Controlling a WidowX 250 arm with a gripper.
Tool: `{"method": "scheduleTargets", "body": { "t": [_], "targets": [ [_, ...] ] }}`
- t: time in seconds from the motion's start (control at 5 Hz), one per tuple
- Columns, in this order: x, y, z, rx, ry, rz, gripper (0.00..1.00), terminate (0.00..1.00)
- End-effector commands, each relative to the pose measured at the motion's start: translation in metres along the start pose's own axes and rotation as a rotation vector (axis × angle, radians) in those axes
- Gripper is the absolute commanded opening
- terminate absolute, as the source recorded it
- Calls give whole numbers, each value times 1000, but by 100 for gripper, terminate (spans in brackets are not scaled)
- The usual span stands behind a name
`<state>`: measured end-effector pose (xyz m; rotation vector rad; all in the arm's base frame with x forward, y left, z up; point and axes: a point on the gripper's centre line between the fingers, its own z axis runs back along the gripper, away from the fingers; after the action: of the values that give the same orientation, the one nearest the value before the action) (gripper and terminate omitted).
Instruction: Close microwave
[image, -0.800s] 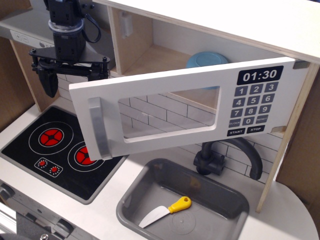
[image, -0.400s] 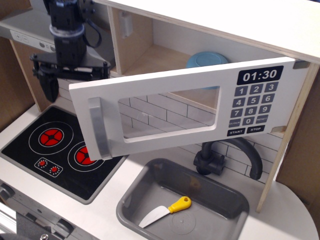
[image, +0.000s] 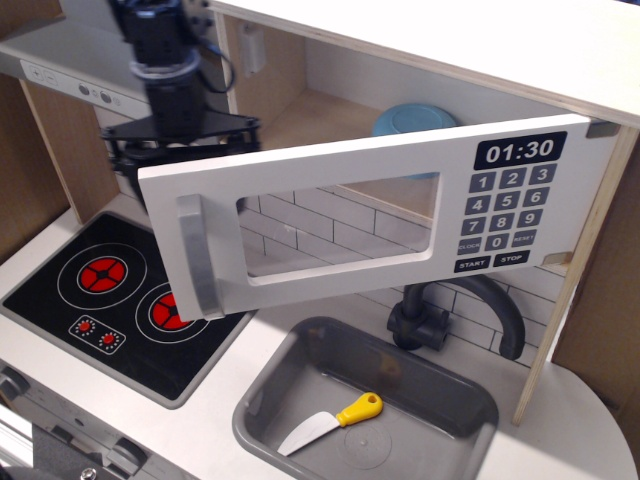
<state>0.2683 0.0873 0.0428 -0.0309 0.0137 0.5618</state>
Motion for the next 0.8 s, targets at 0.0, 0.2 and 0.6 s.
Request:
{"method": "scheduleTargets", "body": {
  "t": [0.0,0.2,0.6],
  "targets": [
    [-7,-38,66,7,-128,-45,100,0],
    [-21,-59,96,-12,-107,-89,100,0],
    [-46,-73,128,-67,-87,-218,100,0]
  ]
}}
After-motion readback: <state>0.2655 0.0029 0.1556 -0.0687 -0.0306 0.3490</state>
